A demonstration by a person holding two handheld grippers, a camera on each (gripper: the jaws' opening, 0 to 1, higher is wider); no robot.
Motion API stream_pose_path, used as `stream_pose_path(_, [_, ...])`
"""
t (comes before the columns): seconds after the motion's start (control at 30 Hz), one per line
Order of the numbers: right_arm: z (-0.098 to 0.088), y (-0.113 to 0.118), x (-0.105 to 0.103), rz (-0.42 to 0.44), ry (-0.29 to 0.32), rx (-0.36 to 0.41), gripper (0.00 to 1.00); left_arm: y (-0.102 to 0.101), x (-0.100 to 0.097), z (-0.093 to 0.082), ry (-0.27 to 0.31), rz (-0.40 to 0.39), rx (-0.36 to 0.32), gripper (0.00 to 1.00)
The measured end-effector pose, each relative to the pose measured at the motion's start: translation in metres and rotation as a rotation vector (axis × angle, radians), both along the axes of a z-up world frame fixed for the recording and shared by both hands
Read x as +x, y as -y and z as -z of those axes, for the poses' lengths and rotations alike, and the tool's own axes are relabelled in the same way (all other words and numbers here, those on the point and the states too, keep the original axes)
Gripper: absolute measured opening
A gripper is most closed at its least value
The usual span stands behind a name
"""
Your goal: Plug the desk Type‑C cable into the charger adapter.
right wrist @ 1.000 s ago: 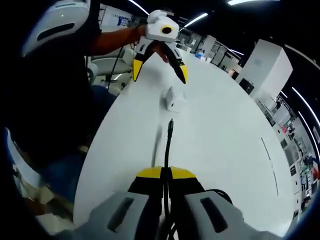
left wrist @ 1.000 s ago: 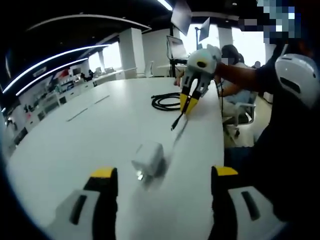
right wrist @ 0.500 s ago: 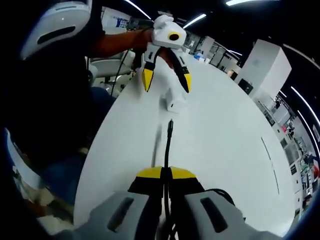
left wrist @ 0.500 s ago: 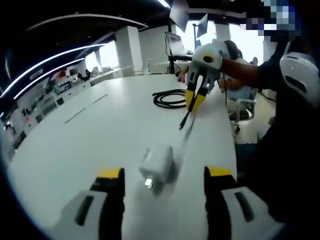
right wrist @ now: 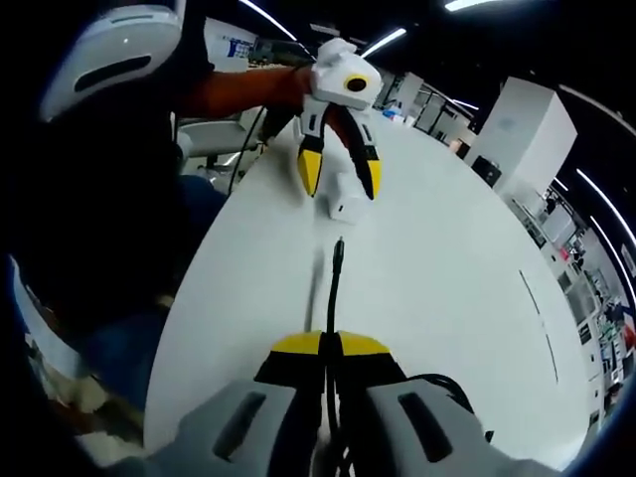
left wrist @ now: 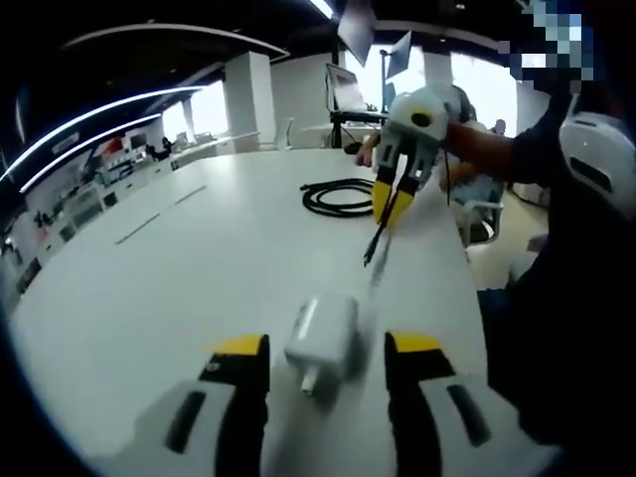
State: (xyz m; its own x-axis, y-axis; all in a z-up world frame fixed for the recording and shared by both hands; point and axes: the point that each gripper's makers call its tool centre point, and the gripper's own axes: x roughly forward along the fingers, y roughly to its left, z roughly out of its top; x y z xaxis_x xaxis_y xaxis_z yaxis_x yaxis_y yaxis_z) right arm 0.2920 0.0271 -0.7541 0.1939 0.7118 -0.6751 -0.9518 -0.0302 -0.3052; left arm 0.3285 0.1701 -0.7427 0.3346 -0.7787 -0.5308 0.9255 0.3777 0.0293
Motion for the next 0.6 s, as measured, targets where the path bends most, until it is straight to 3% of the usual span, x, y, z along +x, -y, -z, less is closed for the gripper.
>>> stream_pose_path(0.6, [-0.0011,-0.0040,0.0001,-0.011,0.000,-0.001,0.02,0.0016,0.0031,0.0062,-0.029,0.037,-0.007,0.27])
